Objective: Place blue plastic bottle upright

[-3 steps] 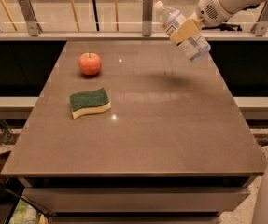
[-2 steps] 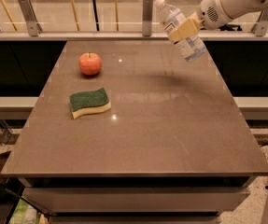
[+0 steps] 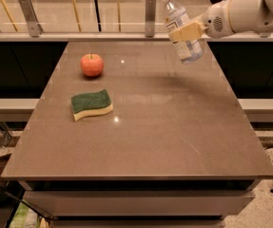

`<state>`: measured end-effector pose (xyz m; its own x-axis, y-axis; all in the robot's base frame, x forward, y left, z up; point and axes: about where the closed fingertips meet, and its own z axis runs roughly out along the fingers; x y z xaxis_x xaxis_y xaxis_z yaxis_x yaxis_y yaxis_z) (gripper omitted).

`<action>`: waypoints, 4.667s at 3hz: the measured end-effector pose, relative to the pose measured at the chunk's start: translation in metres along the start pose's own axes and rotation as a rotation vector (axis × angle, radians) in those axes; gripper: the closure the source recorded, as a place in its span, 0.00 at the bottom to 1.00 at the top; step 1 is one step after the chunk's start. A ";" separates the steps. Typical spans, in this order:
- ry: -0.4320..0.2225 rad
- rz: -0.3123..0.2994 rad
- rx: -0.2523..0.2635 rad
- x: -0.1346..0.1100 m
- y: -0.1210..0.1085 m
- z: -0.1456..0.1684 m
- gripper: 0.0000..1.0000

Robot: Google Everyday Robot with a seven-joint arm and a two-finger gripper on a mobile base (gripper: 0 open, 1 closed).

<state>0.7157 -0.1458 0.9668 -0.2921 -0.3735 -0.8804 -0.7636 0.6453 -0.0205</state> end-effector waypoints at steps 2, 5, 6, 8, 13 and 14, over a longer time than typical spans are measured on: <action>-0.203 -0.029 -0.011 -0.007 -0.004 0.008 1.00; -0.395 -0.038 -0.106 0.001 -0.022 0.039 1.00; -0.429 -0.021 -0.111 0.015 -0.026 0.041 1.00; -0.432 -0.024 -0.132 0.044 -0.020 0.043 1.00; -0.484 -0.006 -0.175 0.057 -0.018 0.051 0.60; -0.484 -0.006 -0.176 0.057 -0.018 0.051 0.37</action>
Offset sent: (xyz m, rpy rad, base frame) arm 0.0162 0.0022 0.0058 0.2080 -0.2327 0.0400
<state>0.7426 -0.1448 0.8929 -0.0190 0.0006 -0.9998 -0.8619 0.5069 0.0167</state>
